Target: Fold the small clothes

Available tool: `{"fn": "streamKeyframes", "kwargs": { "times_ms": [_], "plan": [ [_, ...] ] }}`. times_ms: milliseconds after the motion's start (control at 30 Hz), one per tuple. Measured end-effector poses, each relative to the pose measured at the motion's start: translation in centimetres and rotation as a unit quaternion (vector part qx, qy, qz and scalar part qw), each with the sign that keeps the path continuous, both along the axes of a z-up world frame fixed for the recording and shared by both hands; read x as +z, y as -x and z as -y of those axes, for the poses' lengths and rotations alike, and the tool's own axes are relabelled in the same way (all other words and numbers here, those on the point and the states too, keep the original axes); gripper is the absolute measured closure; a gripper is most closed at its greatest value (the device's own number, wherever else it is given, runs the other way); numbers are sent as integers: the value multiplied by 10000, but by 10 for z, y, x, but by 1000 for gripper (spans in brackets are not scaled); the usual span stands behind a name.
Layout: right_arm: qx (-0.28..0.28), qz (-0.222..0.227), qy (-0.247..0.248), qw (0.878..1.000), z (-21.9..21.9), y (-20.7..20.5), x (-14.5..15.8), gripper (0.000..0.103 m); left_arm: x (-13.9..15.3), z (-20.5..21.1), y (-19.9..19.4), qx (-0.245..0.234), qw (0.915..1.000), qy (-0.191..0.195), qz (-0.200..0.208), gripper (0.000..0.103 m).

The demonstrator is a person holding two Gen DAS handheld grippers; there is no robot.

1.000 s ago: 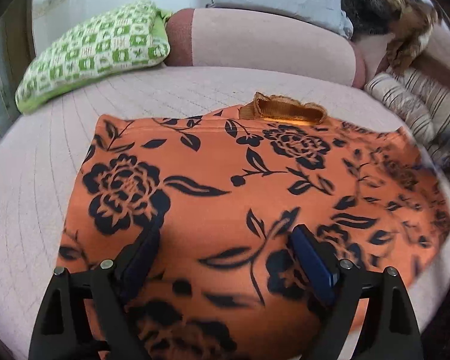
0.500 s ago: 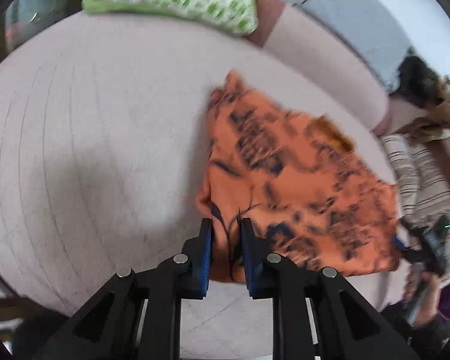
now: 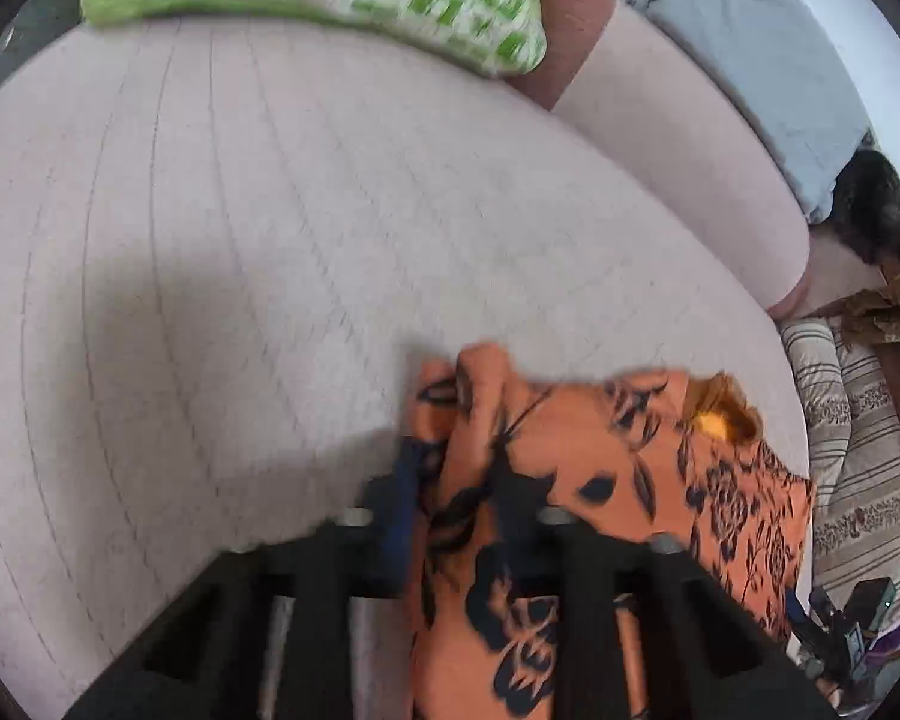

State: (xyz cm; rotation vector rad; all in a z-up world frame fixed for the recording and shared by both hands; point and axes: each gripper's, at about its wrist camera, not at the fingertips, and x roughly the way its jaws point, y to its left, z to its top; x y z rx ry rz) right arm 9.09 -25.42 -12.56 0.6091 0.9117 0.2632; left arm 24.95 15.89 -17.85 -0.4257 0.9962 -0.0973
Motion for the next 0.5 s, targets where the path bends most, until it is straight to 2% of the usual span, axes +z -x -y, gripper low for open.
{"fn": "streamKeyframes", "kwargs": {
  "times_ms": [33,67,100,133,200,267,300,367,433,500],
  "plan": [
    [4,-1,-26,10000,1,0,0,17,9,6,4,-127,9993,-196,306,88],
    [12,8,-27,10000,1,0,0,17,8,15,5,-223,9973,-556,413,88],
    [18,24,-24,10000,1,0,-1,17,-3,17,0,-225,9968,-757,152,88],
    [19,40,-8,10000,0,0,-1,17,-17,15,-2,-198,9968,-767,-40,84],
    [16,42,30,10000,-2,-2,-1,14,-15,10,-1,-114,9981,-602,51,83],
    [45,54,87,9999,-4,-2,0,14,-5,10,4,35,9973,-735,74,70],
    [59,69,108,9999,-4,-1,0,14,3,14,10,74,9958,-892,172,68],
    [39,98,71,9999,-3,0,0,14,18,18,25,74,9936,-1048,413,55],
    [-2,118,16,9999,-1,2,1,14,36,26,46,150,9902,-1201,695,46],
    [-10,138,12,9999,-2,4,1,14,48,36,63,108,9882,-1279,842,42]
  ]
}}
